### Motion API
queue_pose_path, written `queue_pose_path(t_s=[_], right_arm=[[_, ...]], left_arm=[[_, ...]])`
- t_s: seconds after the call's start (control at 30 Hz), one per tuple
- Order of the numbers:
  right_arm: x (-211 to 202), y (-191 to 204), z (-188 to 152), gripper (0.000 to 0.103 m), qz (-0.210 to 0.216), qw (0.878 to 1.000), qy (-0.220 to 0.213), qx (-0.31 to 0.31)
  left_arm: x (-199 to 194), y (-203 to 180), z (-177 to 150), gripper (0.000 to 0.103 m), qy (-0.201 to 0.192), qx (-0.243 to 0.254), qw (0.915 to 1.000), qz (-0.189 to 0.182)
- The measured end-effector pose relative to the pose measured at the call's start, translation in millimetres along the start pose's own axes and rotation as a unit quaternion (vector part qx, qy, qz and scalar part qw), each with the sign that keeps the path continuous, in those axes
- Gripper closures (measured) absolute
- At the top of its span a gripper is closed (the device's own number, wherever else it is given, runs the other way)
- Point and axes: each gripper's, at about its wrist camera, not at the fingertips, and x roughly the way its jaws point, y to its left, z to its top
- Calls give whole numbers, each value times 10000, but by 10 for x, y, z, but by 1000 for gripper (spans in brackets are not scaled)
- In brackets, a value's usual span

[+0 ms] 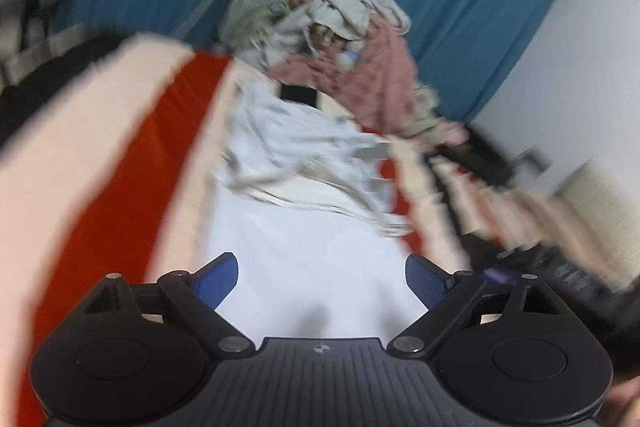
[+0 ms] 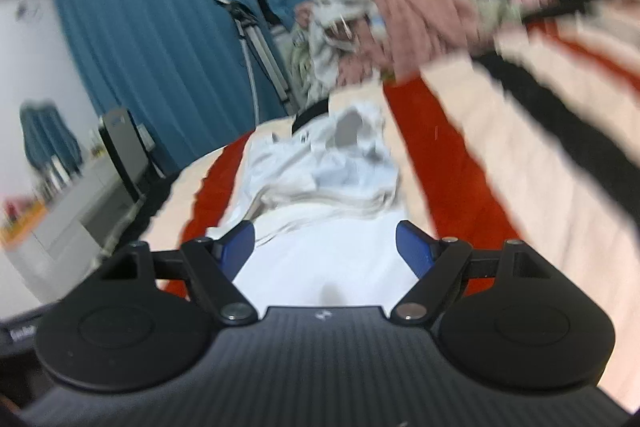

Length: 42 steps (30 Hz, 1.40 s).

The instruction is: Fold clothes

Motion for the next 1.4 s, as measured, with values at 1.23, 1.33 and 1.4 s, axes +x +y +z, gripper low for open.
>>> queue_pose_path(t_s=[1.23, 1.33, 1.4], right_arm=[[151, -687, -476, 93, 268, 9438, 155, 3291], [-81, -592, -403, 94, 555, 9488, -197, 3104], [-264, -516, -355, 95, 739, 9526, -395, 2923]], left_arm=[[296, 630, 100, 95, 7, -1833, 9824, 347], [32, 451, 119, 97, -338, -1532, 9874, 185], [-177, 322, 97, 97, -558, -1329, 9895, 112]])
